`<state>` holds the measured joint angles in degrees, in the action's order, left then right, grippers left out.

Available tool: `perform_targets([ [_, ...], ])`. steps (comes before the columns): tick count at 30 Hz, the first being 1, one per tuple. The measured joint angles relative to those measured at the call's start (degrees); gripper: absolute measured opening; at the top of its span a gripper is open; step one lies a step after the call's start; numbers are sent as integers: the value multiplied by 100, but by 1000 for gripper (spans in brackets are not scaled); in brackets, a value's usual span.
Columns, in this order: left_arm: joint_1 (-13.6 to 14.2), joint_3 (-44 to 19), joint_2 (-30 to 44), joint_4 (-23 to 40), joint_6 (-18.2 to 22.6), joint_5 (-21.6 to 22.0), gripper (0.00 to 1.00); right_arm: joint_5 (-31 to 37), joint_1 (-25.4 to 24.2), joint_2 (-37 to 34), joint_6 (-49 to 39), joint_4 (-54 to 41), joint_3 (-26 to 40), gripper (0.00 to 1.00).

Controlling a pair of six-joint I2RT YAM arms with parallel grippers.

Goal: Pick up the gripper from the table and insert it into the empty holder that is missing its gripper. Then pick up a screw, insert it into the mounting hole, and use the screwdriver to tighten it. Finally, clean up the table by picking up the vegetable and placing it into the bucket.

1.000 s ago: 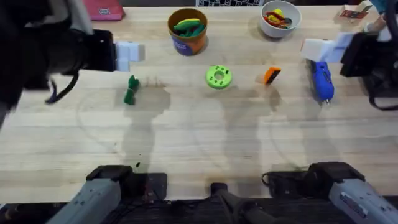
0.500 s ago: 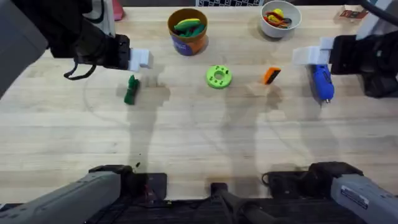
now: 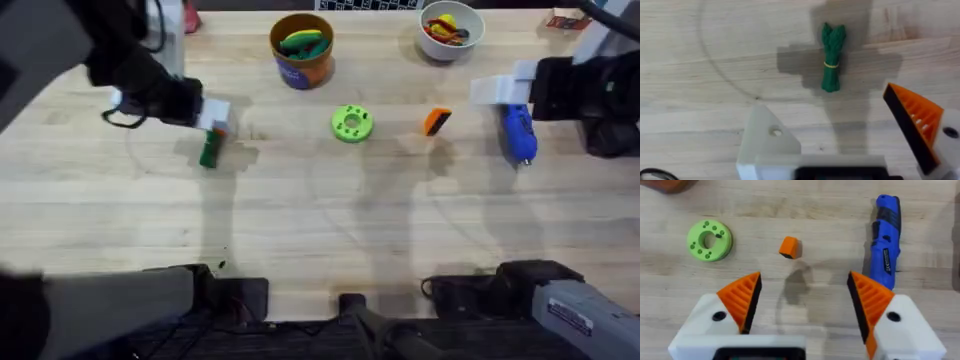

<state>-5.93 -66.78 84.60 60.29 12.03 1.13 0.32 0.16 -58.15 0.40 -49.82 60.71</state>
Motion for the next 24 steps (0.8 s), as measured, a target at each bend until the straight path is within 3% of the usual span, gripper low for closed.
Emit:
perform_targets([
  [9, -2, 0, 1581, -182, 146, -47, 984, 0, 0, 0, 0, 0, 0, 994],
  [12, -22, -2, 1806, -206, 156, -67, 903, 0, -1, 0, 0, 0, 0, 994],
  [15, -51, -36, 1843, -203, 182, -172, 753, 0, 0, 0, 0, -1, 0, 994],
  [20, -81, -52, 1847, -243, 232, -219, 54, 0, 0, 0, 0, 0, 0, 994],
  [24, -81, -57, 1847, -251, 234, -228, 4, 0, -2, 2, 0, 0, 0, 994],
])
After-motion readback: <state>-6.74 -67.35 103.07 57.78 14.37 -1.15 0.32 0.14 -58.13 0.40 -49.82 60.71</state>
